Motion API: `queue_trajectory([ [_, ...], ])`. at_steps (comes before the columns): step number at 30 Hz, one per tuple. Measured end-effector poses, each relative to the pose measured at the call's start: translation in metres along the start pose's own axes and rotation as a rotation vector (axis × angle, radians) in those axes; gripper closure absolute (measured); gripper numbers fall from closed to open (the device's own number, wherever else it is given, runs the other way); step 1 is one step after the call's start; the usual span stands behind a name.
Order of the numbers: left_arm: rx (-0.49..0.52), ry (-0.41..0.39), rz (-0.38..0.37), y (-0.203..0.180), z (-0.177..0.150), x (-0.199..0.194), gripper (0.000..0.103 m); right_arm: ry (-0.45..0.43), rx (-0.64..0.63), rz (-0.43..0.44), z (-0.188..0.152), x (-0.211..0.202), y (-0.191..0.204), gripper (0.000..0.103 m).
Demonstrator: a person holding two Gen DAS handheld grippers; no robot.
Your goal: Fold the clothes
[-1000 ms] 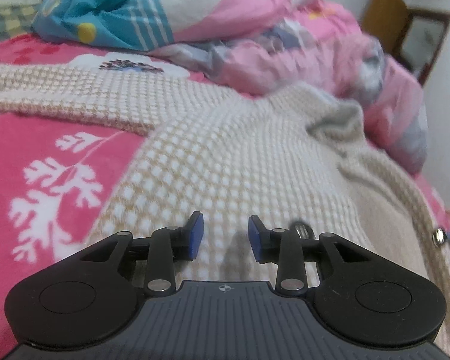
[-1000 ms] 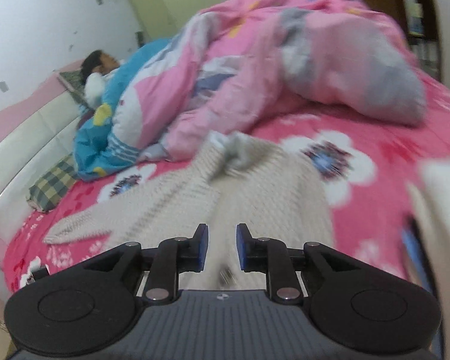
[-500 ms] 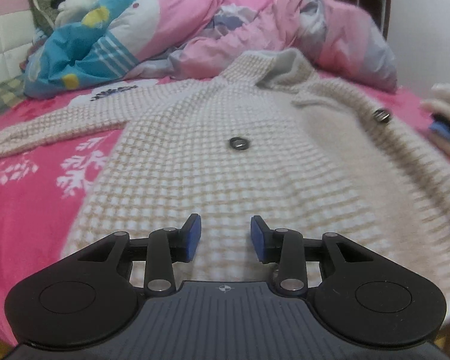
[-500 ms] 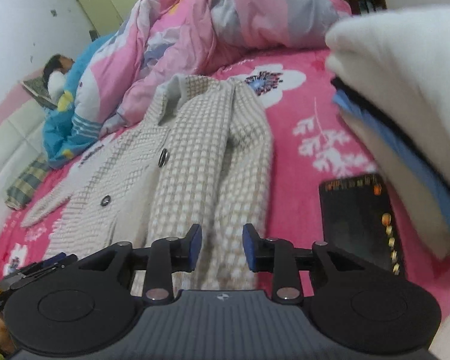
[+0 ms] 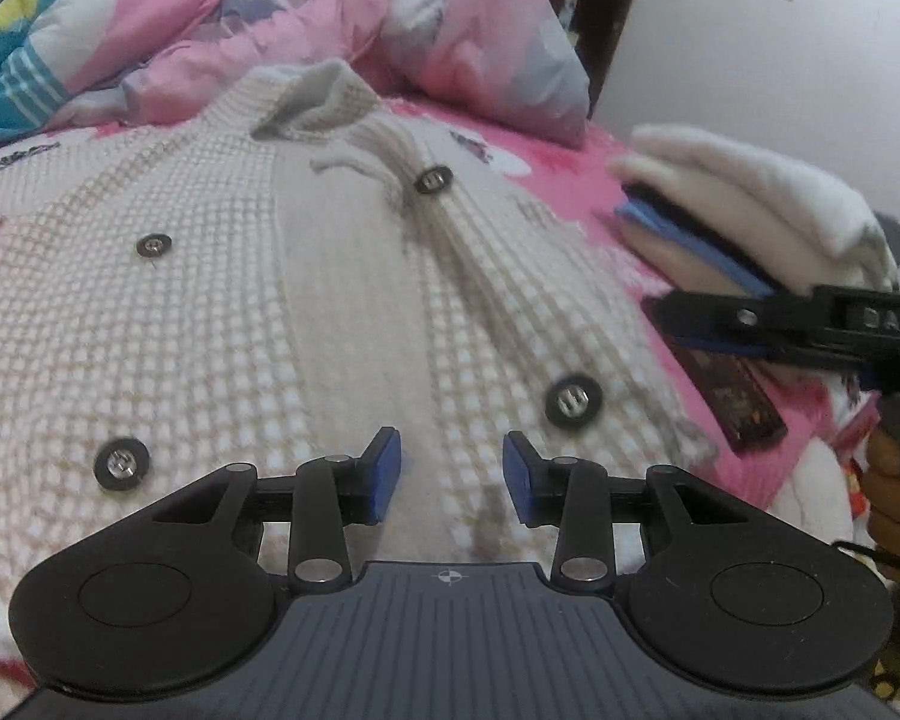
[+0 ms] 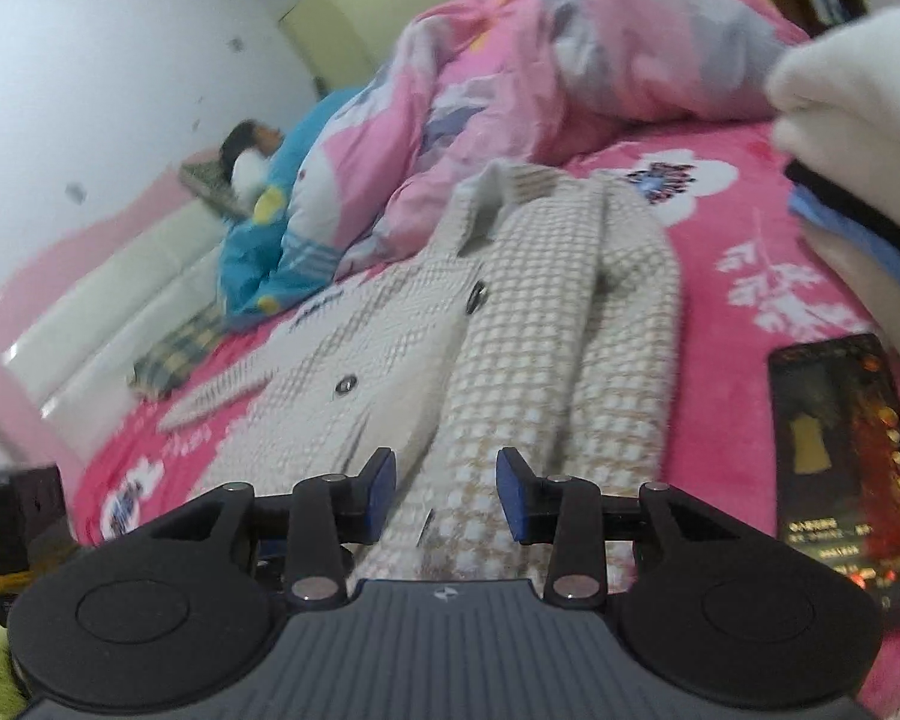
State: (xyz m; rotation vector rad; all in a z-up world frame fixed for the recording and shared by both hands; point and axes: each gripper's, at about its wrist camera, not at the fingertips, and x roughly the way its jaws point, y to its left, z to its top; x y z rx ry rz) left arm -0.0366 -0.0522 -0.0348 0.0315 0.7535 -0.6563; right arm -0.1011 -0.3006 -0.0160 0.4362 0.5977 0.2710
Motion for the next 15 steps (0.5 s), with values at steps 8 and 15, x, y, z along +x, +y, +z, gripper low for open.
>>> queue_trajectory([
  [8, 0.054, 0.038, 0.149, -0.002, -0.01, 0.013, 0.066, 0.137, 0.046, -0.031, -0.022, 0.02, -0.009, 0.057],
  [15, -0.067, 0.024, 0.143, 0.021, -0.002, 0.01, 0.066, 0.069, 0.106, 0.082, -0.008, 0.019, -0.022, 0.097],
])
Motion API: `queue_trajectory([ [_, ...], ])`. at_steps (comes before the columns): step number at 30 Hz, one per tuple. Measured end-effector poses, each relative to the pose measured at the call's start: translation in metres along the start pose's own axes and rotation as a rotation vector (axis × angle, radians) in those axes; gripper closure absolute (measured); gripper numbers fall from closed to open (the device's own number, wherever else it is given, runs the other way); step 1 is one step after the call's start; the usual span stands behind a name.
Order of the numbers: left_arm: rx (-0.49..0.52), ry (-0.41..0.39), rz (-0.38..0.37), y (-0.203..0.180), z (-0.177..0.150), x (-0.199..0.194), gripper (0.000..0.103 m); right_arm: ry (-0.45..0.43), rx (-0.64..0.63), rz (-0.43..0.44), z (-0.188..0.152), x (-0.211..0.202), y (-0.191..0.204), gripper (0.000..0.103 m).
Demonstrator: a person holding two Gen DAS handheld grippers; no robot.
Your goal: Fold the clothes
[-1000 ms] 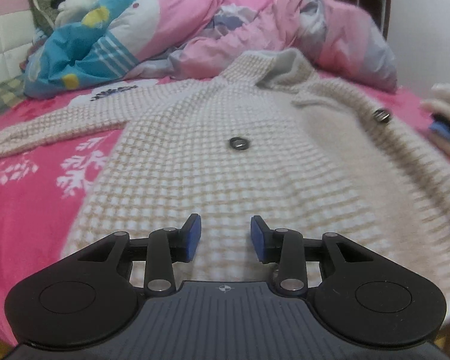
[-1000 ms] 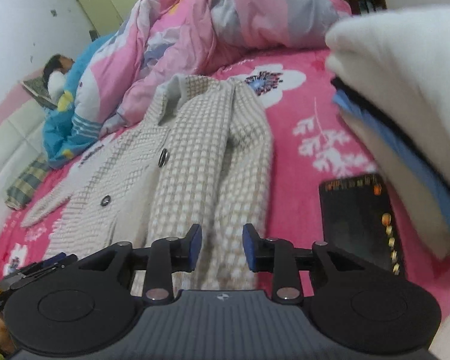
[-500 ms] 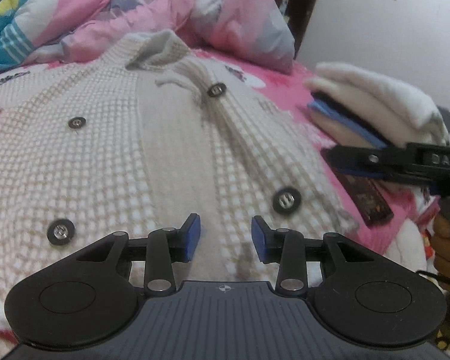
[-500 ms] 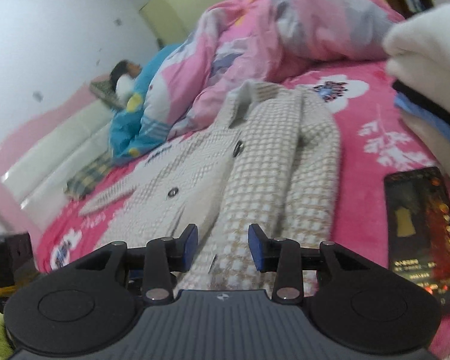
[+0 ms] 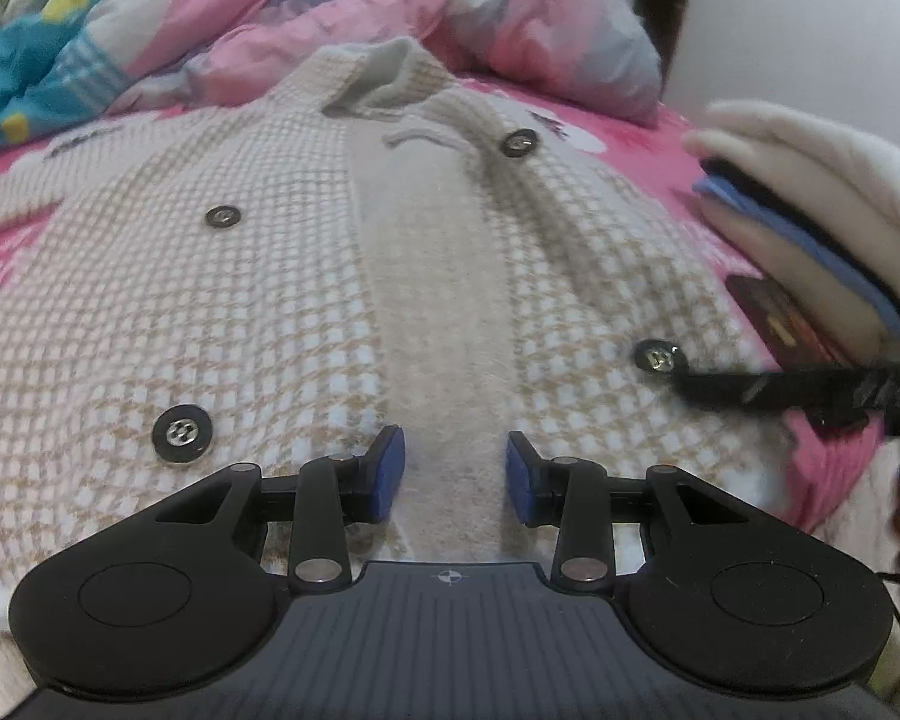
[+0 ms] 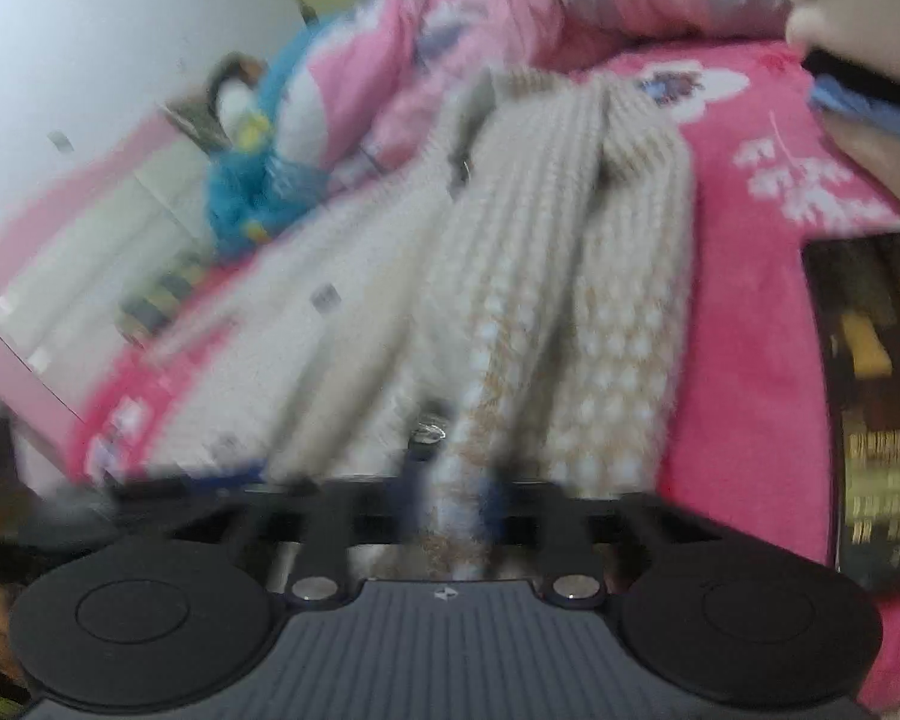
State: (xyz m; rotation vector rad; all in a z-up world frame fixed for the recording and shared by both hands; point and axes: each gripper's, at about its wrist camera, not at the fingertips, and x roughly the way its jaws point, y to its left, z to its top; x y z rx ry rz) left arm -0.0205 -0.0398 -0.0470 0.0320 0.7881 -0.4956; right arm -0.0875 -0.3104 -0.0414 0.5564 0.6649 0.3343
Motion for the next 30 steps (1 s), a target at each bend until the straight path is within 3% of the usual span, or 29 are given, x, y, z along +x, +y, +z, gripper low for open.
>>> queue_trajectory([
  [2, -0.006, -0.011, 0.007, 0.005, -0.001, -0.004, 0.066, -0.099, 0.083, 0.076, 0.022, -0.03, -0.011, 0.097],
  [5, -0.003, 0.005, 0.028, 0.006, -0.005, 0.0, 0.066, -0.188, 0.171, 0.072, 0.041, -0.061, -0.036, 0.097],
  [8, 0.01, 0.009, 0.026, 0.003, -0.006, 0.002, 0.066, -0.131, 0.267, -0.033, 0.034, -0.062, -0.064, 0.097],
  [11, 0.062, -0.013, 0.04, -0.006, -0.004, -0.004, 0.066, -0.101, 0.325, -0.065, 0.022, -0.064, -0.077, 0.097],
  [13, 0.075, -0.04, 0.017, -0.01, -0.001, -0.01, 0.066, -0.126, 0.331, -0.048, 0.018, -0.072, -0.078, 0.097],
  [16, 0.048, -0.065, -0.095, -0.016, 0.008, -0.017, 0.066, -0.144, 0.311, -0.029, 0.02, -0.084, -0.074, 0.097],
  [18, -0.008, -0.054, -0.213, -0.019, 0.011, -0.017, 0.066, -0.149, 0.306, -0.015, 0.022, -0.089, -0.071, 0.097],
  [23, -0.171, 0.104, -0.479, -0.027, 0.007, 0.008, 0.066, -0.184, 0.336, 0.048, 0.03, -0.087, -0.066, 0.097],
  [30, -0.38, 0.215, -0.58, -0.019, -0.002, 0.049, 0.063, -0.206, 0.351, 0.063, 0.035, -0.083, -0.069, 0.097],
])
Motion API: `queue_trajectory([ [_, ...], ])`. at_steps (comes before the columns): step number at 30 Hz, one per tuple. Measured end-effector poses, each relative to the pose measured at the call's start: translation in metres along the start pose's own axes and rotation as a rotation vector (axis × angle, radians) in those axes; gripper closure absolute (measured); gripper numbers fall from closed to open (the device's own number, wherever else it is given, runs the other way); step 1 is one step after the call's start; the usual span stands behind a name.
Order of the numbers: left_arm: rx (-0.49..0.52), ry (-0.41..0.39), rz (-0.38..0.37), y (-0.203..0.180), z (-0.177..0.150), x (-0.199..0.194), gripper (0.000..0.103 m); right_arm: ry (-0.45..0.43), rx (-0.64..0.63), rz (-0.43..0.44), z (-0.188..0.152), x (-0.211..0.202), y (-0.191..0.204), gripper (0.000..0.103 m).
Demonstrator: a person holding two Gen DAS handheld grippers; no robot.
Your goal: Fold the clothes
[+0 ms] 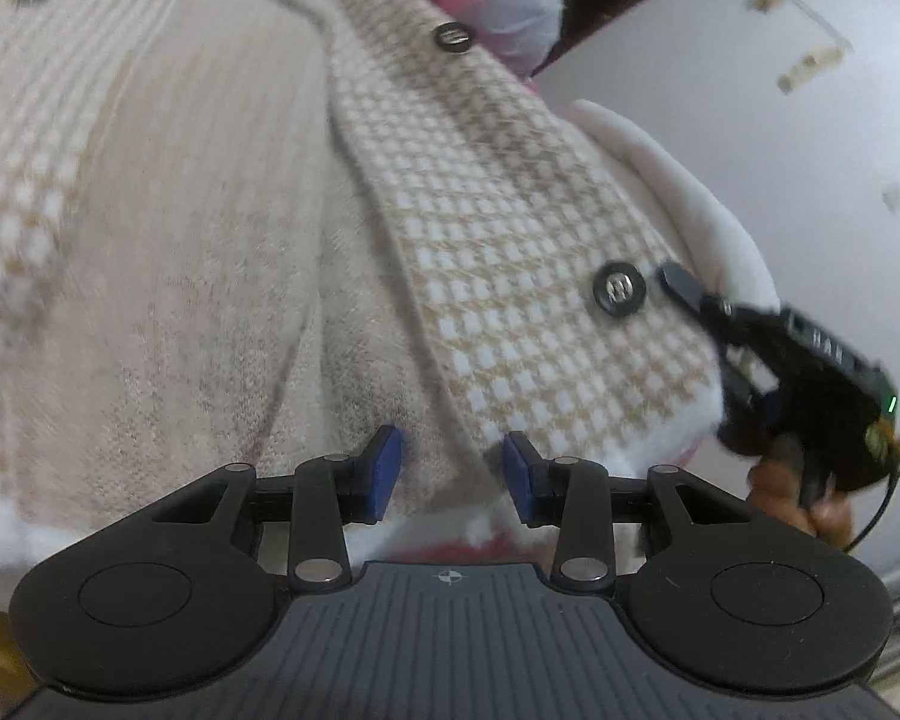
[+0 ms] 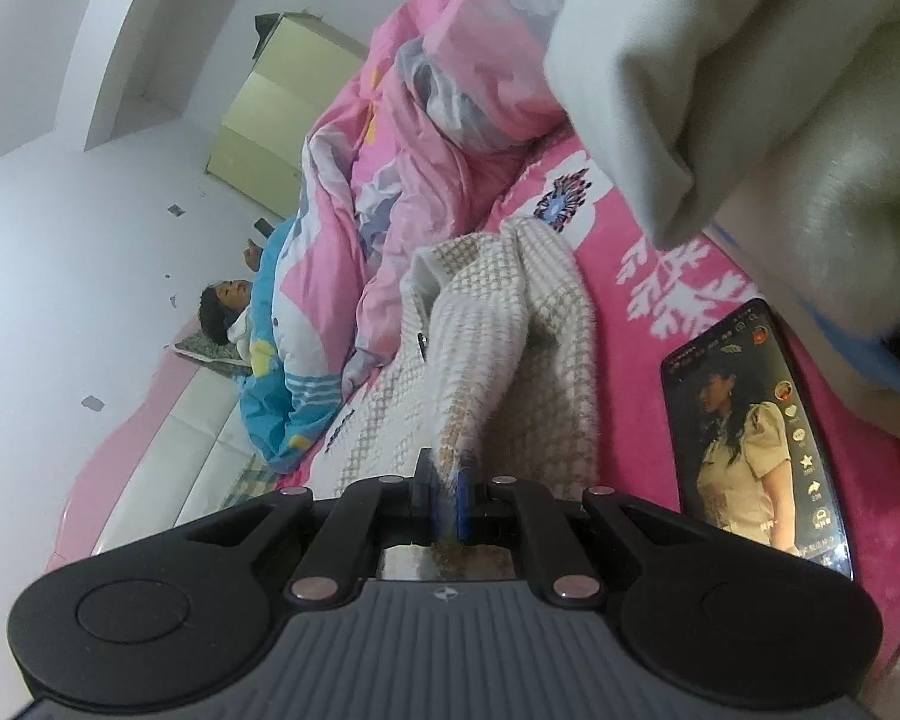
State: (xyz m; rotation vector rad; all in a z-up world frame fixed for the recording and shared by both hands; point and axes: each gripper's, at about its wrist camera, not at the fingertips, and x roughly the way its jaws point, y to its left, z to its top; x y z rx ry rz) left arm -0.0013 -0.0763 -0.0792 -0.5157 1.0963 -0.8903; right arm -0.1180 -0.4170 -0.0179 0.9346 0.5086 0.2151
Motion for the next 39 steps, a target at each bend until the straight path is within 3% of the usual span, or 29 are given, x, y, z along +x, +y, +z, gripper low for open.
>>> queue_trajectory([
  [11, -0.044, -0.046, -0.028, 0.002, -0.013, 0.005, 0.052, -0.003, 0.04, 0.018, 0.0, 0.003, -0.014, 0.097],
  [13, -0.066, -0.062, -0.073, 0.003, -0.014, 0.004, 0.052, -0.002, 0.042, 0.012, -0.001, 0.004, -0.016, 0.097],
  [17, -0.185, -0.127, -0.263, 0.017, -0.01, -0.007, 0.052, -0.004, 0.039, -0.004, -0.003, 0.004, -0.019, 0.097],
  [20, -0.275, -0.128, -0.321, 0.032, -0.009, -0.007, 0.052, -0.001, 0.048, -0.005, -0.003, 0.005, -0.022, 0.097],
  [23, -0.267, -0.12, -0.314, 0.032, -0.015, -0.007, 0.052, 0.001, 0.056, -0.007, -0.003, 0.006, -0.025, 0.097],
  [31, -0.003, -0.105, -0.183, -0.003, -0.017, -0.017, 0.052, 0.006, 0.052, -0.011, -0.002, 0.008, -0.027, 0.096],
  [36, 0.164, -0.176, -0.08, -0.022, -0.015, -0.028, 0.053, 0.008, 0.054, -0.012, -0.004, 0.007, -0.025, 0.096],
  [39, 0.167, -0.161, -0.052, -0.02, -0.011, -0.023, 0.053, 0.009, 0.054, -0.007, -0.004, 0.008, -0.026, 0.096],
])
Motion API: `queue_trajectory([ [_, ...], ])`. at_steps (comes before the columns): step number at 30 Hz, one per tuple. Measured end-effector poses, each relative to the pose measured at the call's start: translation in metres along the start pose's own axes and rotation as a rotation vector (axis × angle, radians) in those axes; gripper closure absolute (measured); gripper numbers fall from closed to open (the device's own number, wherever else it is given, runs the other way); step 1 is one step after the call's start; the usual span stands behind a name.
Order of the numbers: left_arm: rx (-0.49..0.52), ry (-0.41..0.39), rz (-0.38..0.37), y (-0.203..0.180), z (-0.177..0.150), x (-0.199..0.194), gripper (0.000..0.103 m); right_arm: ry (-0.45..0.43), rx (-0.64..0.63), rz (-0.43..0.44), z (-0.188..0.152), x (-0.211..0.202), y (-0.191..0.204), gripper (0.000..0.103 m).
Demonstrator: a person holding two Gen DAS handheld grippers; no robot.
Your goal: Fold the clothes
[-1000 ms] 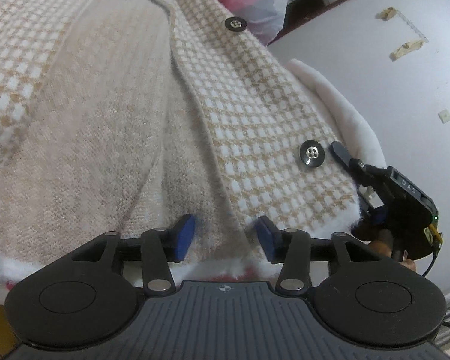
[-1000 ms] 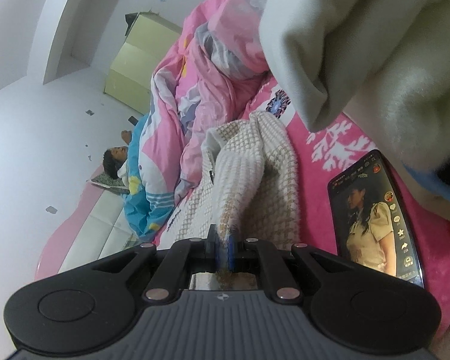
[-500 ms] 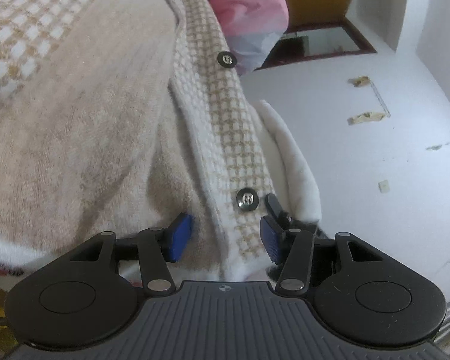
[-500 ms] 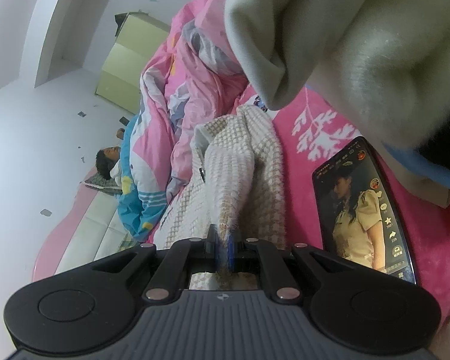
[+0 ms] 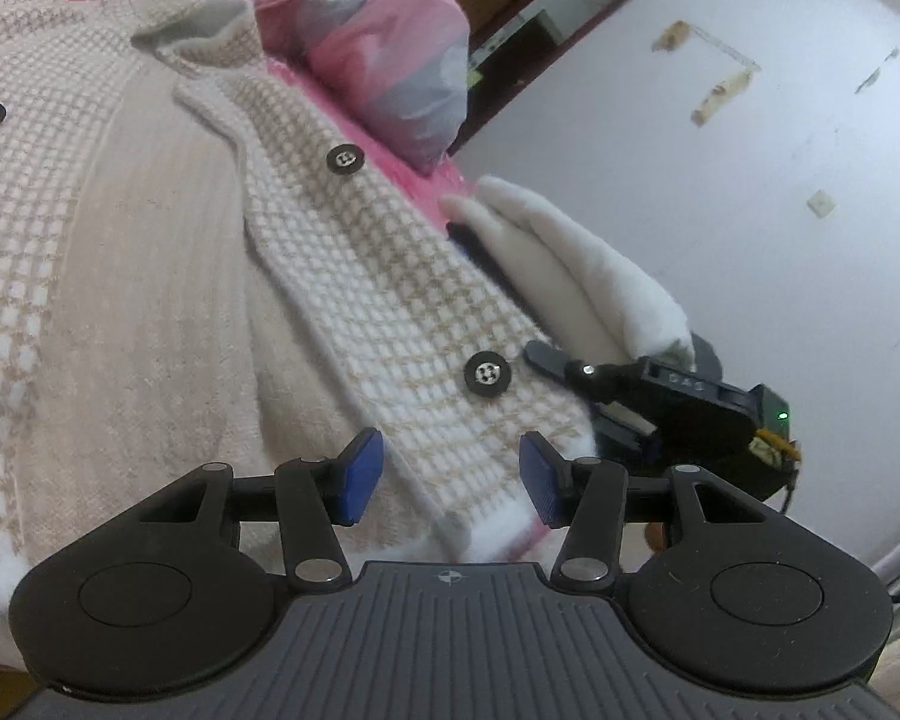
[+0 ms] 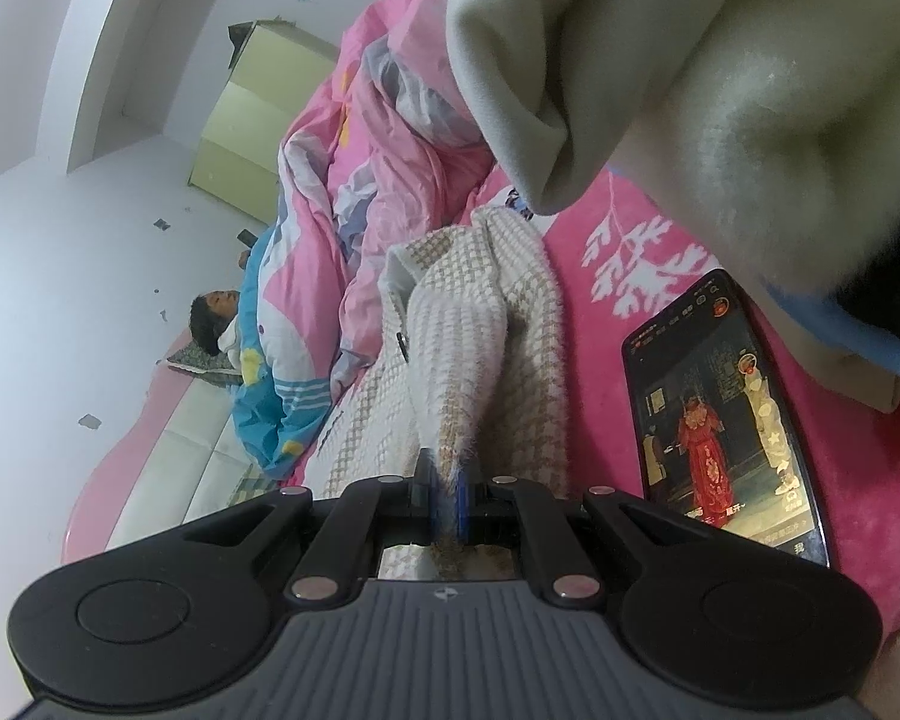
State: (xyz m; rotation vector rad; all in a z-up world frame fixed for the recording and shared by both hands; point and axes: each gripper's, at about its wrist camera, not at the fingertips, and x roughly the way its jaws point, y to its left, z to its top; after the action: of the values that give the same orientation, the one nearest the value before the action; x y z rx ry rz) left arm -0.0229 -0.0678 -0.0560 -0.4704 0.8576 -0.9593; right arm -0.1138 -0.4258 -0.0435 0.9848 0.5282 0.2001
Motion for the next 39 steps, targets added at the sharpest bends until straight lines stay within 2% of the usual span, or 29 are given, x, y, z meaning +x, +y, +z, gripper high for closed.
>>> queue_trajectory([
  [3, -0.02, 0.027, 0.029, 0.007, 0.001, 0.01, 0.053, 0.001, -0.001, 0.004, 0.0, 0.001, 0.0, 0.096],
  [6, -0.048, 0.045, 0.027, 0.012, 0.0, 0.016, 0.053, 0.003, -0.003, 0.003, -0.001, 0.001, -0.001, 0.096],
  [13, -0.059, 0.012, 0.006, 0.008, 0.008, 0.011, 0.053, 0.008, -0.004, 0.004, -0.002, 0.002, -0.003, 0.096],
  [25, 0.08, 0.019, 0.02, -0.016, 0.006, 0.011, 0.053, 0.014, -0.005, 0.006, 0.001, 0.003, -0.005, 0.096],
  [30, 0.008, 0.049, -0.01, -0.006, 0.005, 0.019, 0.053, 0.019, -0.003, 0.003, 0.001, 0.004, -0.006, 0.096],
  [36, -0.023, 0.12, -0.159, -0.009, 0.001, 0.027, 0.053, 0.022, -0.004, 0.002, 0.001, 0.004, -0.007, 0.096],
  [38, -0.023, 0.137, -0.126, -0.009, -0.001, 0.033, 0.056, 0.023, -0.005, 0.001, 0.001, 0.004, -0.007, 0.096],
  [39, -0.041, 0.144, -0.104, -0.006, -0.001, 0.036, 0.062, 0.023, -0.005, 0.001, 0.001, 0.004, -0.007, 0.096],
])
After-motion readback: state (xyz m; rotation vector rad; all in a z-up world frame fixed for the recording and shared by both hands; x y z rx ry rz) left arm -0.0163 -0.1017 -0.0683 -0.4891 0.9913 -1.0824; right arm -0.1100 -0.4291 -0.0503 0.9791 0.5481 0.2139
